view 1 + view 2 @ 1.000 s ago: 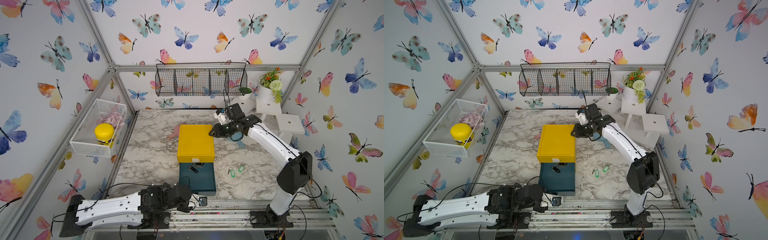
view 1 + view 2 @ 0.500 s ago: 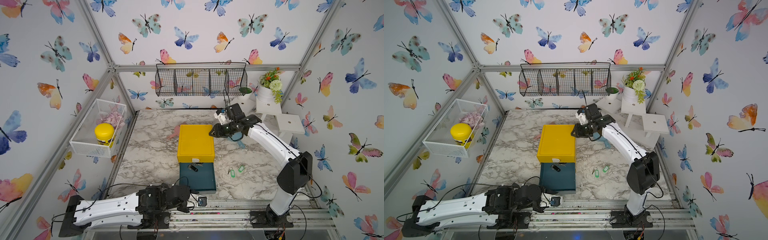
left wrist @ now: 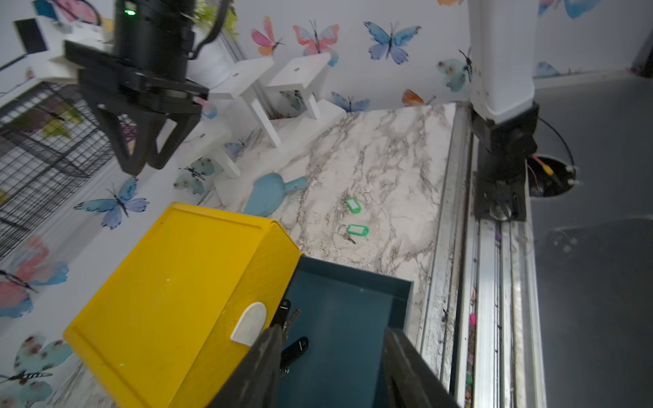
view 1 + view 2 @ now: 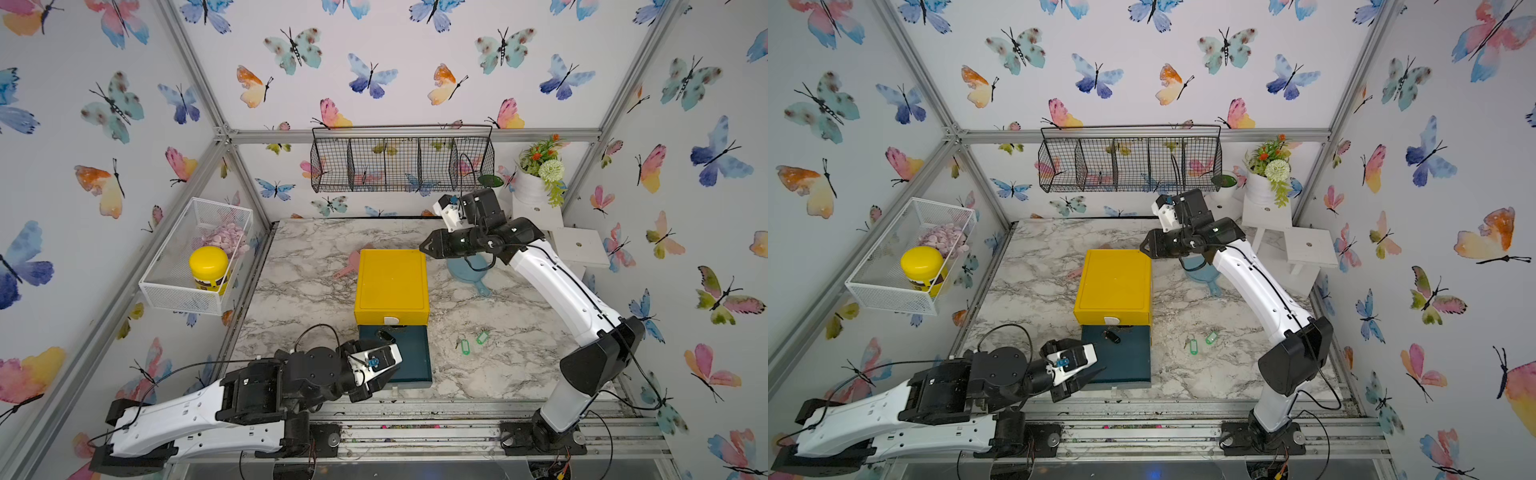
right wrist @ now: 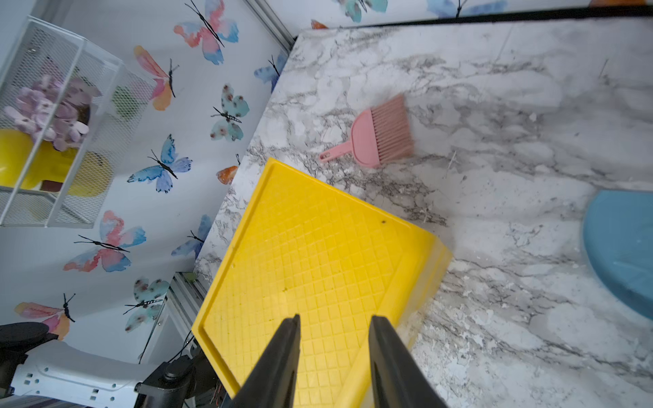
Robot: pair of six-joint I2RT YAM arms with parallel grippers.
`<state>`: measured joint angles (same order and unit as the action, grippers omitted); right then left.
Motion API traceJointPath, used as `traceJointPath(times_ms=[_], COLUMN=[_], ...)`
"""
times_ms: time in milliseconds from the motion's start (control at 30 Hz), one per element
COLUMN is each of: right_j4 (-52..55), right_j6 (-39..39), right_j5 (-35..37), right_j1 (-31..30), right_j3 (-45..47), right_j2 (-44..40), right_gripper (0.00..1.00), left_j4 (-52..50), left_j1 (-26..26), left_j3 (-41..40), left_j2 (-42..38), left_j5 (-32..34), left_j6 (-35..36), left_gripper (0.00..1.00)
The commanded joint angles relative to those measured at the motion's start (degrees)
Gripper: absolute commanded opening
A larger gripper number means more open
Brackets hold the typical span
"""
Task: Take the keys out of the drawer
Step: Open the drawer in the storage box, then pick up the key from the drawer.
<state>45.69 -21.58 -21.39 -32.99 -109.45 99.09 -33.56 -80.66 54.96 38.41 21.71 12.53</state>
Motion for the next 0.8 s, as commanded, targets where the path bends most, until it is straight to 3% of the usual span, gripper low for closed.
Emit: traceJointPath(times_ms=[0,100,200,333,400,600,767], right_j4=[-0.14,0.21,-0.89,-1.36,-1.34,-4.43,-5.57], right_j6=[2.75,5.12,8.22,14.80,16.56,23.39,26.28], right_j5=[2.08,3.91,7.42,14.01,16.45,20.67,23.96], right_j1=[-0.23,-0.87,-3.84,-13.07,-16.54,-25.84,-32.17], right_j3=[-4.14,-5.03,-3.15,-0.33,1.33,10.37,17.33], right_j2=[-1.33,-3.38,-6.82,-9.74,-10.50,-14.25,-14.67], right_gripper=[0.40,0.40,0.38,0.38,0.39,0.40,0.42], left_j4=[4.06,5.07,4.64,0.25,-1.91,-3.05,-5.24], left_j1=[1.39,10.08,26.25,49.35,57.25,63.27,70.97], left_j3=[3.88,7.40,9.87,15.22,17.90,19.38,13.89], left_j2=[1.84,3.06,4.46,11.34,15.67,21.83,23.11], left_j5=[13.65,10.66,-3.56,-24.97,-32.83,-36.84,-44.03], left_j6=[-6.62,-11.63,-18.21,-25.43,-28.47,-35.56,-43.23], left_gripper=[0.60,0.63,0.63,0.62,0.61,0.64,0.64])
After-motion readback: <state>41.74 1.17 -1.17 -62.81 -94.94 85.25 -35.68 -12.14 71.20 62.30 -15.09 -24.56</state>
